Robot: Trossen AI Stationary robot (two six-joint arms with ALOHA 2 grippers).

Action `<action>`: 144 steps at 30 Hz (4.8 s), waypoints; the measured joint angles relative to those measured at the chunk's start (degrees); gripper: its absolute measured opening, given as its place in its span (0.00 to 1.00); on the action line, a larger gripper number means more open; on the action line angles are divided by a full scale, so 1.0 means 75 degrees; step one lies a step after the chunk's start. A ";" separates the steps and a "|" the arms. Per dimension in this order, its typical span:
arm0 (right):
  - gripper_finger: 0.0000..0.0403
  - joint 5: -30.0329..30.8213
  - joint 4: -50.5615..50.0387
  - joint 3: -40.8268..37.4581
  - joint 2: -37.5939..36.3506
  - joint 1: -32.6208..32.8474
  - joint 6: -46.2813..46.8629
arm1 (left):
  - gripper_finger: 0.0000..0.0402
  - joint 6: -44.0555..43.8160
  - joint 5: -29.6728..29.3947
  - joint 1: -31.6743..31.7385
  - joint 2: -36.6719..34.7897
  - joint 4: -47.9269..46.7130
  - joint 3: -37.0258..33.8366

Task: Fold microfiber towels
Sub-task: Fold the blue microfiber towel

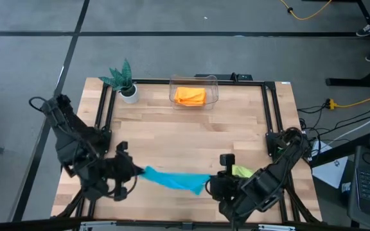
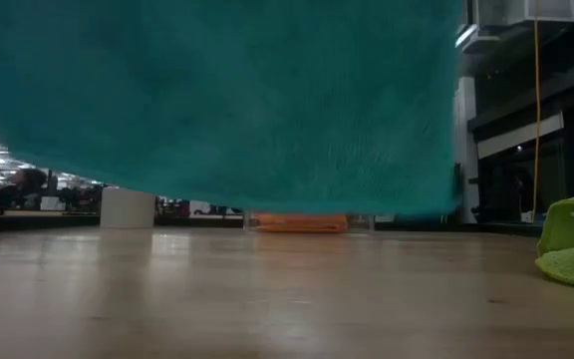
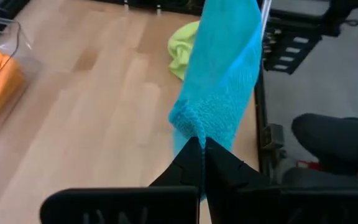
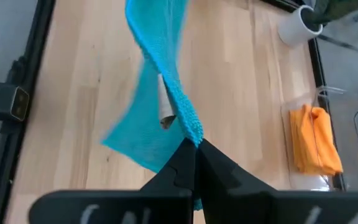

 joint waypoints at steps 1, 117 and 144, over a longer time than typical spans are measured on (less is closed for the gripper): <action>0.02 0.0005 -0.0005 0.0029 0.0000 -0.0053 -0.0095 | 0.00 -0.0128 -0.0138 -0.0090 0.0000 -0.0039 0.0000; 0.47 -0.1420 0.8542 -0.6632 0.0616 -0.2426 -0.0995 | 0.28 -0.1370 0.3040 0.1627 0.1279 0.2106 -0.5409; 0.47 -0.1483 0.8994 -0.7057 0.0615 -0.2720 -0.1204 | 0.28 -0.2568 0.6790 0.0564 0.0974 0.3179 -0.5391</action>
